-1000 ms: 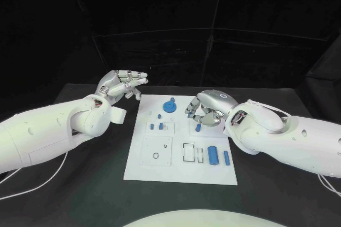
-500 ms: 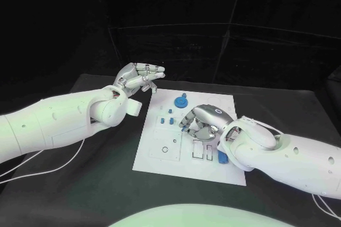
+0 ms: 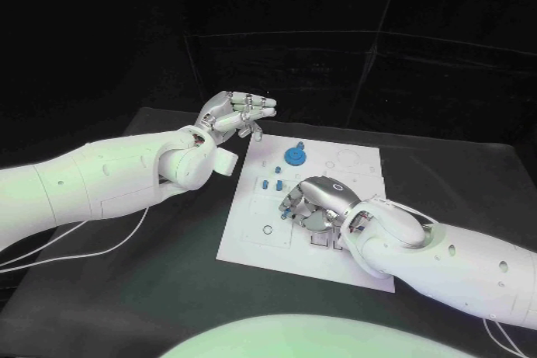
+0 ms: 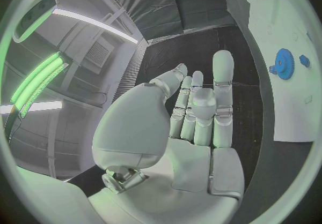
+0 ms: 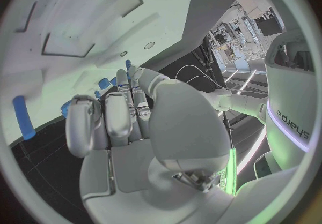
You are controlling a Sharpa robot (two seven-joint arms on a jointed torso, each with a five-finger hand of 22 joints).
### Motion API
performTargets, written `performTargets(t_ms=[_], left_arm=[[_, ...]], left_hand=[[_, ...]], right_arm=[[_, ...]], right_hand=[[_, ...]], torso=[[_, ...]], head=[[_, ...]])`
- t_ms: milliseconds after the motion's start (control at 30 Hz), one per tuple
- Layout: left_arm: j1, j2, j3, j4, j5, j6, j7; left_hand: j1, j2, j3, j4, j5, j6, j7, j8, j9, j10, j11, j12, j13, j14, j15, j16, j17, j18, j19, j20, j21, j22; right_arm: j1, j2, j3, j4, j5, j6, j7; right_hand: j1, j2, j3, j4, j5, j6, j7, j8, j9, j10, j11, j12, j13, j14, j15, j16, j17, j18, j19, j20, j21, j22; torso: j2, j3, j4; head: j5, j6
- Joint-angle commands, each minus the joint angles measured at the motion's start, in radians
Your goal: Assemble the parts on the task board
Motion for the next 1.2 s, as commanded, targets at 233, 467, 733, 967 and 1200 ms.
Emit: performTargets(t_ms=[233,467,733,967,1200], left_arm=[[0.002,-0.002,0.001,0.000,0.004,0.011,0.005],[0.002,-0.002,0.001,0.000,0.004,0.012,0.003],[0.002,-0.001,0.001,-0.001,0.004,0.015,0.001],[0.002,-0.001,0.001,-0.001,0.004,0.018,0.000],[0.002,-0.002,0.001,-0.001,0.004,0.019,-0.001]], left_hand=[[0.007,-0.002,-0.001,-0.005,0.003,-0.009,0.002,-0.003,-0.001,-0.009,-0.001,0.006,-0.001,-0.006,0.001,0.000,0.000,0.020,-0.005,0.000,-0.006,-0.001],[0.007,-0.002,-0.001,-0.005,0.003,-0.009,0.002,-0.003,-0.001,-0.009,-0.001,0.006,-0.001,-0.006,0.001,0.000,0.000,0.020,-0.005,0.000,-0.006,-0.001],[0.007,-0.002,-0.002,-0.005,0.003,-0.010,0.003,-0.003,-0.001,-0.009,-0.001,0.006,-0.001,-0.006,0.001,0.000,-0.001,0.020,-0.005,0.000,-0.007,-0.001],[0.006,-0.003,-0.003,-0.005,0.003,-0.010,0.003,-0.003,-0.001,-0.010,0.000,0.007,-0.001,-0.006,0.001,0.000,-0.002,0.020,-0.005,0.001,-0.007,-0.002],[0.005,-0.003,-0.003,-0.004,0.003,-0.011,0.004,-0.004,-0.001,-0.010,0.000,0.007,-0.001,-0.006,0.002,0.000,-0.002,0.020,-0.005,0.001,-0.007,-0.002]], right_arm=[[-0.007,0.016,0.000,-0.015,-0.049,0.015,-0.012],[-0.008,0.022,0.001,-0.022,-0.057,0.018,-0.030],[-0.008,0.029,0.001,-0.029,-0.076,0.021,-0.050],[-0.008,0.037,0.001,-0.034,-0.087,0.035,-0.060],[-0.008,0.043,0.001,-0.037,-0.103,0.079,-0.073]], right_hand=[[-0.011,-0.002,0.000,-0.002,0.003,-0.003,0.008,-0.003,-0.001,0.001,-0.002,-0.008,0.000,0.028,-0.003,0.006,-0.002,-0.006,0.004,0.003,0.004,0.079],[-0.012,-0.002,0.000,-0.002,0.003,-0.003,0.008,-0.003,-0.001,0.001,-0.002,-0.008,0.000,0.028,-0.003,0.006,-0.002,-0.006,0.004,0.003,0.004,0.080],[-0.013,-0.002,0.000,-0.002,0.003,-0.003,0.008,-0.004,-0.001,0.000,-0.001,-0.008,0.000,0.028,-0.003,0.006,-0.003,-0.006,0.004,0.003,0.004,0.080],[-0.013,-0.002,0.000,-0.002,0.003,-0.003,0.008,-0.004,-0.001,0.000,-0.001,-0.008,0.000,0.028,-0.003,0.006,-0.002,-0.006,0.004,0.003,0.004,0.080],[-0.014,-0.002,0.000,-0.002,0.003,-0.004,0.008,-0.004,-0.001,-0.001,-0.001,-0.009,0.000,0.028,-0.003,0.006,-0.003,-0.005,0.002,0.004,0.003,0.078]], torso=[[-0.001,0.0001,0.0016],[0.000,0.0000,-0.0011],[-0.001,0.0002,0.0007],[-0.001,-0.0006,0.0005],[-0.001,-0.0001,0.0003]], head=[[0.010,-0.010],[0.014,-0.015],[0.013,-0.018],[0.015,-0.020],[0.017,-0.023]])
